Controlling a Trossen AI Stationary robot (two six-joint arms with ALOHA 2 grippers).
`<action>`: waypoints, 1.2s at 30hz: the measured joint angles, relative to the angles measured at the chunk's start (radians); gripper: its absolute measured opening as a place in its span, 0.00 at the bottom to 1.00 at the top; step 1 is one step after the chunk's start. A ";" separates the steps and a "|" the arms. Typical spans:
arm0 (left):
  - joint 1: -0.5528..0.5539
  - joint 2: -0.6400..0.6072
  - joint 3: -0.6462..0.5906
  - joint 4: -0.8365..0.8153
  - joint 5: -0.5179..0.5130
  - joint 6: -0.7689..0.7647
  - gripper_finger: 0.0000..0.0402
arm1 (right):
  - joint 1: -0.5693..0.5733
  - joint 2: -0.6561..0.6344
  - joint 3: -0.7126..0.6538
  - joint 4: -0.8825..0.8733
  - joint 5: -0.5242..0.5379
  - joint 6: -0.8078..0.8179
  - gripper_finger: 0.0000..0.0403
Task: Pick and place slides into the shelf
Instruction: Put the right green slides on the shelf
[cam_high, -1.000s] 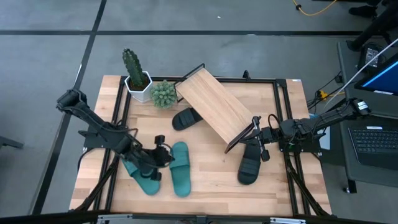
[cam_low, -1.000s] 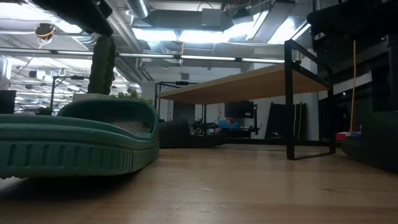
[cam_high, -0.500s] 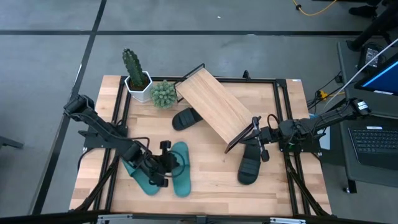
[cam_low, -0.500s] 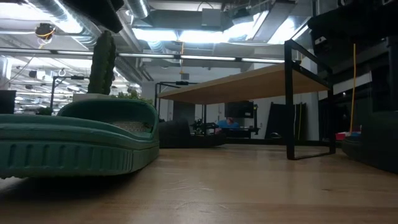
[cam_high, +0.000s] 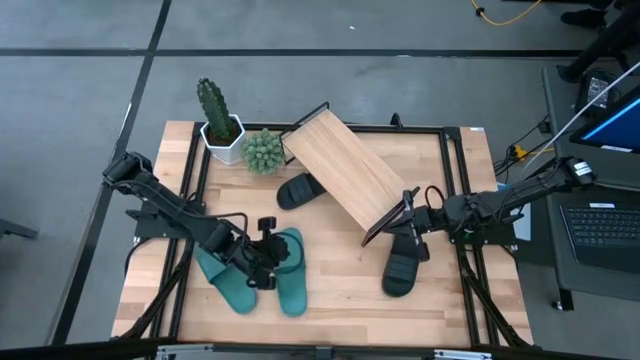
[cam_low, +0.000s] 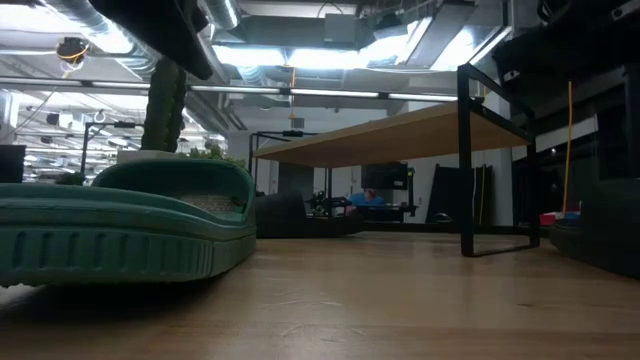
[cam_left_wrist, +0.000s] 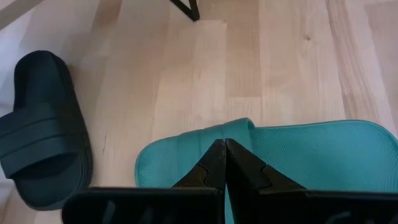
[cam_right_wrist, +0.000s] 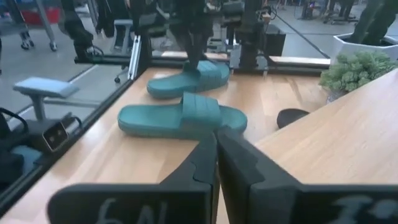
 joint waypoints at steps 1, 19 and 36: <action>0.002 0.000 0.000 0.000 0.000 0.000 0.00 | 0.000 0.009 0.000 0.000 0.000 -0.015 0.05; 0.002 0.000 0.000 0.001 0.012 -0.007 0.00 | 0.000 0.046 0.000 0.067 -0.033 -0.060 0.05; -0.107 0.000 0.000 0.103 -0.036 -0.156 0.00 | 0.000 0.046 0.000 0.084 -0.056 -0.092 0.05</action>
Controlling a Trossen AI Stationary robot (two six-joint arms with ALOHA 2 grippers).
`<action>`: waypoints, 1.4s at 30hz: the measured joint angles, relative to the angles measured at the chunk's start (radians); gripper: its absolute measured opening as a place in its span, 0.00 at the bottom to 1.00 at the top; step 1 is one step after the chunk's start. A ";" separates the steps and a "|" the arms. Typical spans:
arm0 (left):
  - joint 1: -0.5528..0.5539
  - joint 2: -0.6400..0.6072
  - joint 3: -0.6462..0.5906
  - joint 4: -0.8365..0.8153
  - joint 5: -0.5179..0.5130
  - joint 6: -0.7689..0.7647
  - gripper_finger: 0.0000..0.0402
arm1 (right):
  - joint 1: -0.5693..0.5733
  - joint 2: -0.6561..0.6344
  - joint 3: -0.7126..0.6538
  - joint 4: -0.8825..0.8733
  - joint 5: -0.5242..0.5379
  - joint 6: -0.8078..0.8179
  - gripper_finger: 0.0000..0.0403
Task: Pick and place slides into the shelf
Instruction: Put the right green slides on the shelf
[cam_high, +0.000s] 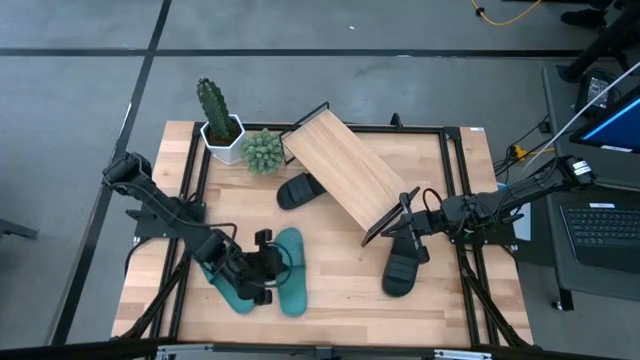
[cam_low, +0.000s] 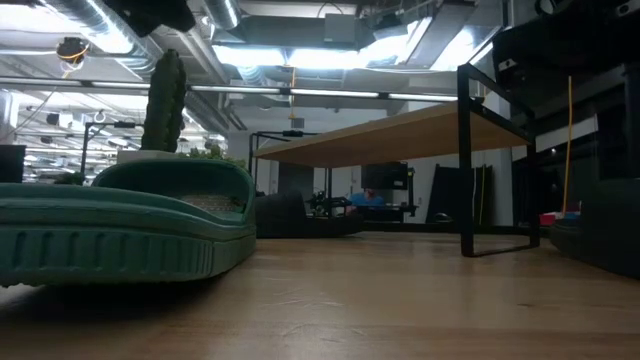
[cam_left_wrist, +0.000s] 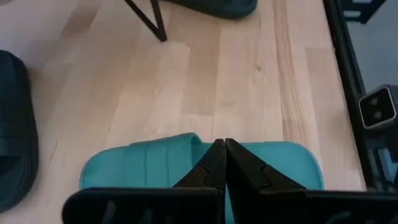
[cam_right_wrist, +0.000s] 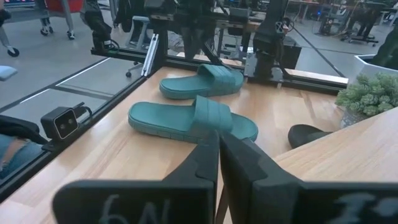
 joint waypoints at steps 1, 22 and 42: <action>-0.009 0.000 0.000 0.000 -0.015 -0.012 0.00 | 0.000 0.000 0.000 0.000 0.000 0.000 0.05; -0.062 0.222 0.263 -0.205 -0.044 -0.082 0.00 | 0.000 0.000 0.000 -0.009 0.000 0.002 0.05; -0.072 0.400 0.360 -0.429 -0.009 -0.336 0.00 | 0.000 0.000 0.000 -0.015 0.000 0.035 0.05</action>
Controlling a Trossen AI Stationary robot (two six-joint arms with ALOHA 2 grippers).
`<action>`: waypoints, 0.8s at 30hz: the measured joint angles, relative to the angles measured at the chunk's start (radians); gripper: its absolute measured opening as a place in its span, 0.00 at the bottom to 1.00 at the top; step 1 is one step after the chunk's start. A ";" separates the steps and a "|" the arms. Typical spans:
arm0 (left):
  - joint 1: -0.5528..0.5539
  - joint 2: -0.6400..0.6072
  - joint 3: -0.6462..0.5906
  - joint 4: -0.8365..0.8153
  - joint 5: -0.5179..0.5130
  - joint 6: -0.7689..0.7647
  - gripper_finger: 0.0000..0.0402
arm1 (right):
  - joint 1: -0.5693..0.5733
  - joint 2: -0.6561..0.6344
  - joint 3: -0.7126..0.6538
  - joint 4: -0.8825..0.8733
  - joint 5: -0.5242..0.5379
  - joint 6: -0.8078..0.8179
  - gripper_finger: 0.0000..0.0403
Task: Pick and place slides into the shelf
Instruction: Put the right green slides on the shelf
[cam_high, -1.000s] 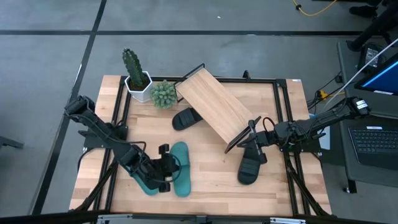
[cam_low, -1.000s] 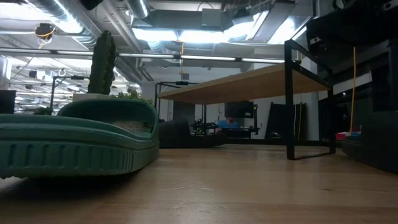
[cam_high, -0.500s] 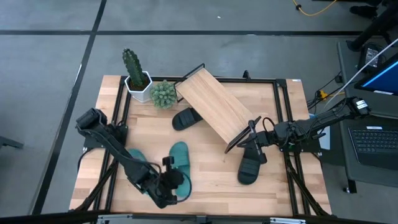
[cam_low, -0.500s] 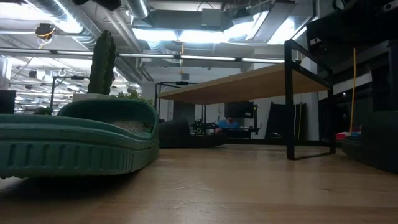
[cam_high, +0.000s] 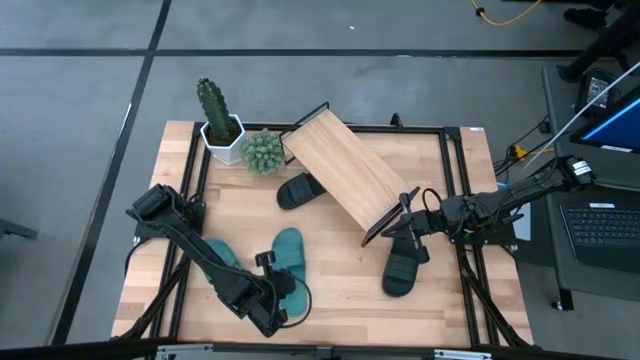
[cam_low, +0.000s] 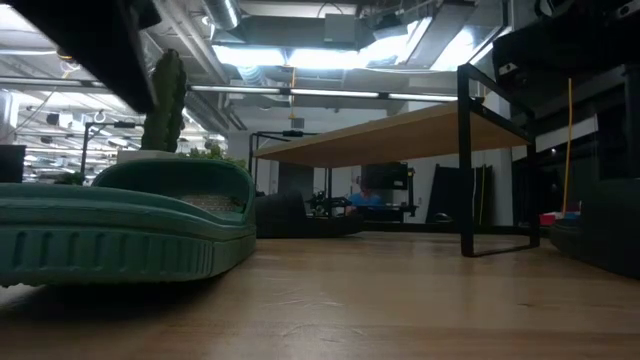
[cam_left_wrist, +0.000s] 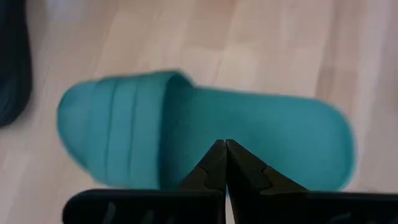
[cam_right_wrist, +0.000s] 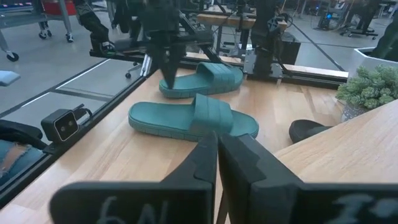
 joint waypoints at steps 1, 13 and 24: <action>0.000 0.000 0.000 -0.017 0.008 -0.012 0.00 | 0.000 0.000 0.000 0.000 0.000 0.000 0.05; 0.010 0.000 0.000 -0.042 0.035 -0.006 0.00 | 0.000 0.000 0.000 -0.003 0.000 -0.002 0.05; 0.023 -0.001 0.000 -0.043 0.034 -0.006 0.00 | 0.000 0.000 0.000 -0.007 0.000 -0.002 0.05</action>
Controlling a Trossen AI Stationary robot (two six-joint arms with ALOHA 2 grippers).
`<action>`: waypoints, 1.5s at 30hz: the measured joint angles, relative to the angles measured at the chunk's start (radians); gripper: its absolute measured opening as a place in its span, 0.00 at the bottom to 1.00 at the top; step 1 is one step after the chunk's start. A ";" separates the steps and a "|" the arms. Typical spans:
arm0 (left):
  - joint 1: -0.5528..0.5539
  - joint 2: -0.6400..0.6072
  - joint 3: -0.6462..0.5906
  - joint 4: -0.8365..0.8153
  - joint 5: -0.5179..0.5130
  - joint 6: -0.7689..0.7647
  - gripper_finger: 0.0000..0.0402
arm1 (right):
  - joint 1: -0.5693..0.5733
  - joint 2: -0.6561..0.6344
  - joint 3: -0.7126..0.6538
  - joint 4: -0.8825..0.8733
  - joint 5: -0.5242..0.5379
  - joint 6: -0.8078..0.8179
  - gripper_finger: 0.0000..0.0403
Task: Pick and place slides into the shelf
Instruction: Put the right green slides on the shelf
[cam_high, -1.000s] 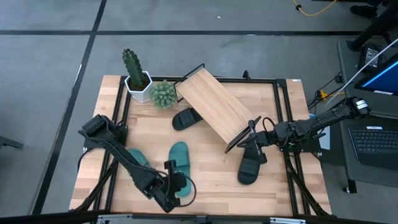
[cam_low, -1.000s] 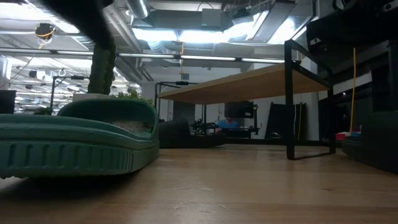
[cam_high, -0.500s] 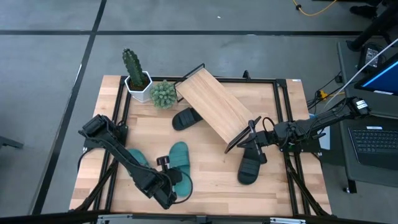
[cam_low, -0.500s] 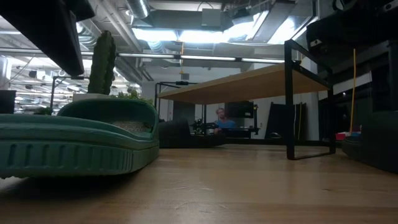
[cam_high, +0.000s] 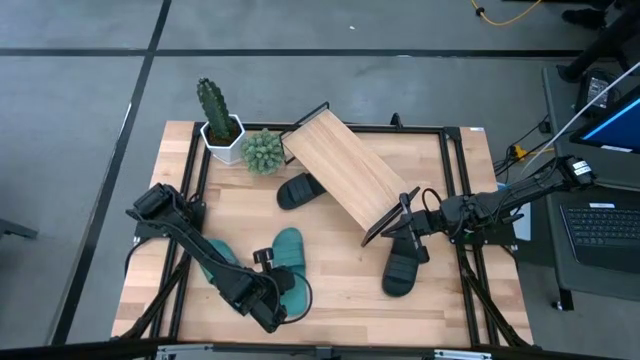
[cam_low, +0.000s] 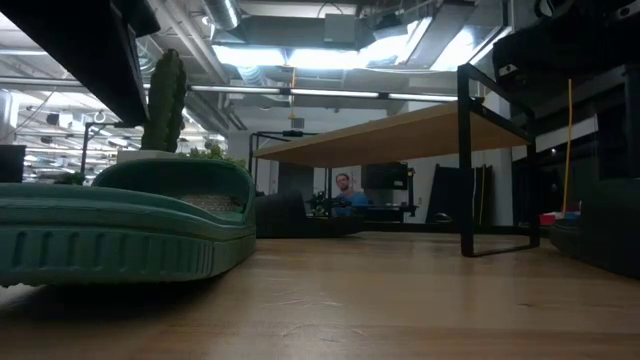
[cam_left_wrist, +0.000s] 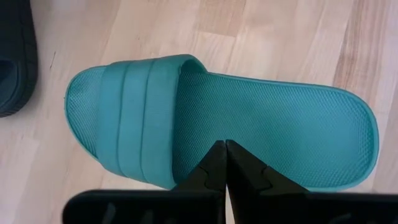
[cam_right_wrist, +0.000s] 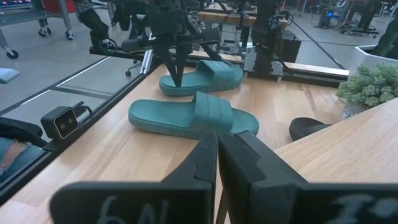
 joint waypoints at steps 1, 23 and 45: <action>0.000 0.000 0.000 0.000 0.000 0.000 0.01 | 0.000 0.000 0.000 0.000 0.000 0.000 0.05; 0.000 -0.001 -0.001 -0.038 -0.078 0.001 0.39 | 0.000 0.000 0.000 0.000 -0.001 0.000 0.05; 0.055 0.006 -0.079 -0.024 -0.091 0.000 0.42 | 0.000 0.000 0.000 -0.002 0.000 0.000 0.05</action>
